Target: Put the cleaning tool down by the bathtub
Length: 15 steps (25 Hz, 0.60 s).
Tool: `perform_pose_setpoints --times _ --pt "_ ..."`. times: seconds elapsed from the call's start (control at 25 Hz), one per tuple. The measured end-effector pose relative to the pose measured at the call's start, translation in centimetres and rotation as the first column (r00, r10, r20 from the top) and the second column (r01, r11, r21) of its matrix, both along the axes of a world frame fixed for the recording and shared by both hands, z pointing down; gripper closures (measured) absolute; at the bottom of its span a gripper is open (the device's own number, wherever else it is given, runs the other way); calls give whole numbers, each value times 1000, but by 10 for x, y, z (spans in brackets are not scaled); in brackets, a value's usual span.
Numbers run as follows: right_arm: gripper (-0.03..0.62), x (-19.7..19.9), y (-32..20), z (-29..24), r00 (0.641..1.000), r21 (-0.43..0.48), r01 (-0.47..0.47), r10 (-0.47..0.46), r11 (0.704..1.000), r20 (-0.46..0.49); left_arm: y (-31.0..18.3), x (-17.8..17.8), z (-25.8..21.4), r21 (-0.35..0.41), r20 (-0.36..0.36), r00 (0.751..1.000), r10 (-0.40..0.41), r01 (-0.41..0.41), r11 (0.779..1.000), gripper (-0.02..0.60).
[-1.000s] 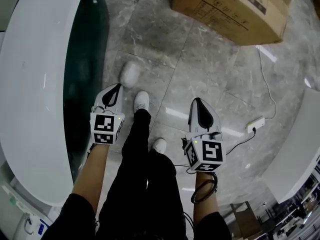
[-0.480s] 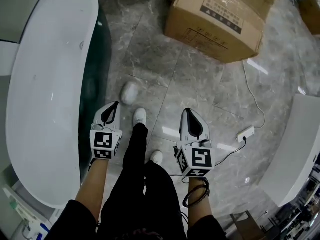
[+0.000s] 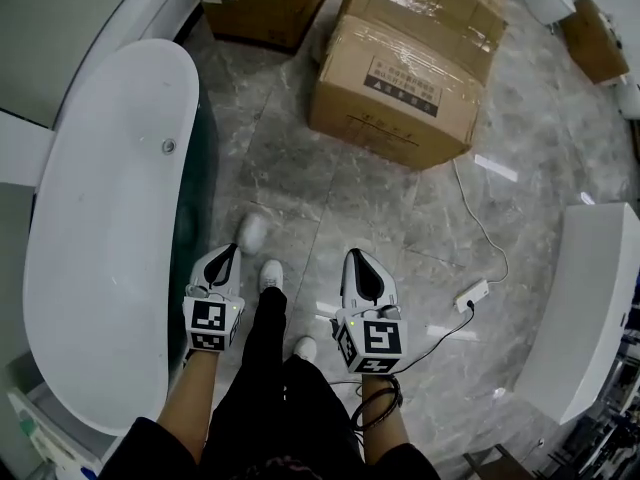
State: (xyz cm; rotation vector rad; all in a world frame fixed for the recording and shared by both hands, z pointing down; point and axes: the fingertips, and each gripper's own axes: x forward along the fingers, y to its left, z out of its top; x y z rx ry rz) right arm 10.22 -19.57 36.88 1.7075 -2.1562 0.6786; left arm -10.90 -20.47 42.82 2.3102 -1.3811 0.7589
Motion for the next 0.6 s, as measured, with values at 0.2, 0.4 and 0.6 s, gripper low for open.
perform_pose_setpoints --times 0.2,0.4,0.6 --pt "580 8 6 -36 1000 33 -24 24 999 10 2 6 -44 66 12 1000 -14 13 998 581" --pt "580 11 12 -73 999 79 -29 27 996 24 22 11 -77 71 -18 999 -43 44 996 581" --pt "580 13 19 -109 999 121 -37 32 992 38 34 8 -108 98 -18 999 -46 47 994 581"
